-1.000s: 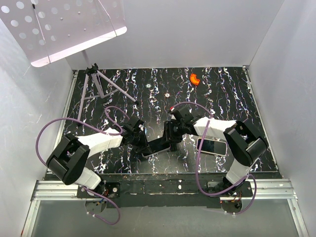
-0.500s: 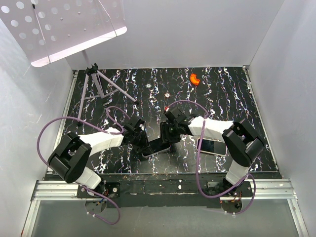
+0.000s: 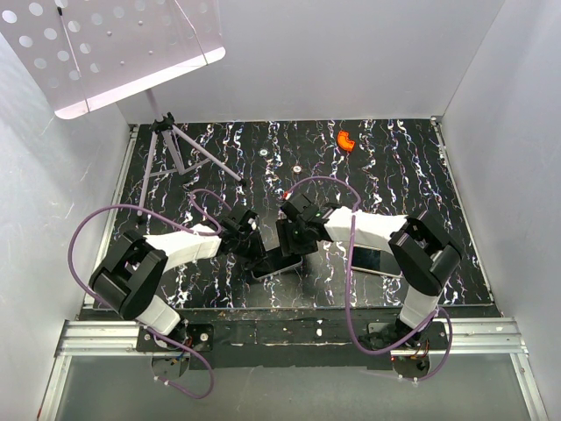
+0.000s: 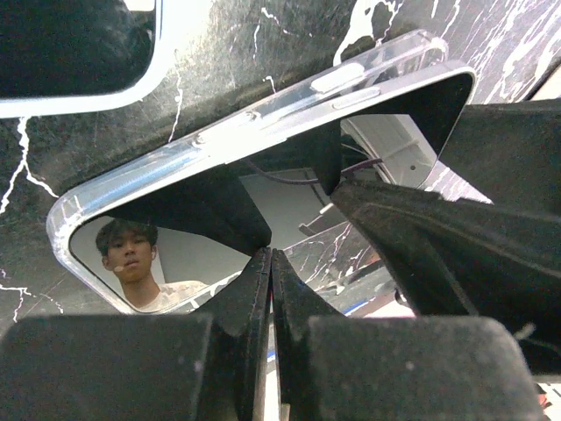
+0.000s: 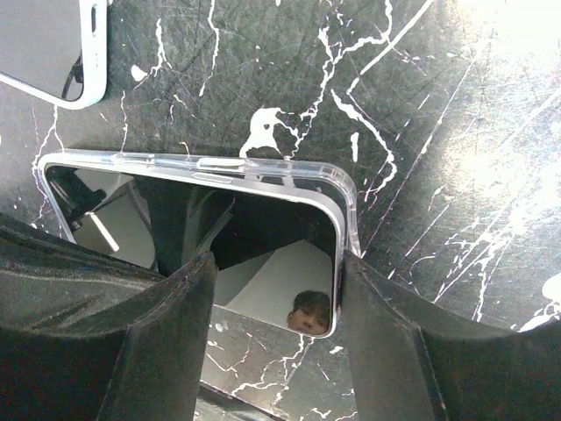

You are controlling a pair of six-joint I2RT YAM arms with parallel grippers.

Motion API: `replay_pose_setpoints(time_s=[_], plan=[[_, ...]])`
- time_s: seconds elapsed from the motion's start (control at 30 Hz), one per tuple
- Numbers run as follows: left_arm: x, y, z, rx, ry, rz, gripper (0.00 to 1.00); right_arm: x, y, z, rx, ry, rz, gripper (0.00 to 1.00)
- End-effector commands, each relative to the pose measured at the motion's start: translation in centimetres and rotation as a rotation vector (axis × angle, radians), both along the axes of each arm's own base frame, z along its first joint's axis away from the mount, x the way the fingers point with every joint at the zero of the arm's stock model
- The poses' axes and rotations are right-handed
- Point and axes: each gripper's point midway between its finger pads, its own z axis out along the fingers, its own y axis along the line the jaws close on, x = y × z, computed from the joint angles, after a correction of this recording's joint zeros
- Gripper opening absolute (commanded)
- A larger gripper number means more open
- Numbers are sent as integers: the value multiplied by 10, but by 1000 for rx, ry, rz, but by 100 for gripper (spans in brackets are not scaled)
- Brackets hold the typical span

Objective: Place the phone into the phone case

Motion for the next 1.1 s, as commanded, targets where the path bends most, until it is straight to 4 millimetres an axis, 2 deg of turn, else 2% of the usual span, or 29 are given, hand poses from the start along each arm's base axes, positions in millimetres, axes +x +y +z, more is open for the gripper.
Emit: replay_pose_setpoints(time_s=[0.0, 0.2, 0.37, 0.7, 0.83, 1.07], plan=[[-6, 41, -44, 188, 42, 63, 0, -42, -85, -49, -393, 112, 52, 64], [-10, 49, -49, 201, 53, 68, 0, -39, -69, -25, -315, 100, 65, 66], [-14, 52, -56, 214, 71, 65, 0, -32, -53, 6, -244, 71, 81, 66], [-16, 58, -56, 238, 66, 68, 0, -22, -38, 55, -78, 68, 86, 68], [-15, 58, -55, 241, 63, 60, 0, -15, -45, 68, -5, 70, 52, 69], [-12, 57, -49, 237, 47, 48, 0, -6, -65, 67, 188, 161, -48, 69]])
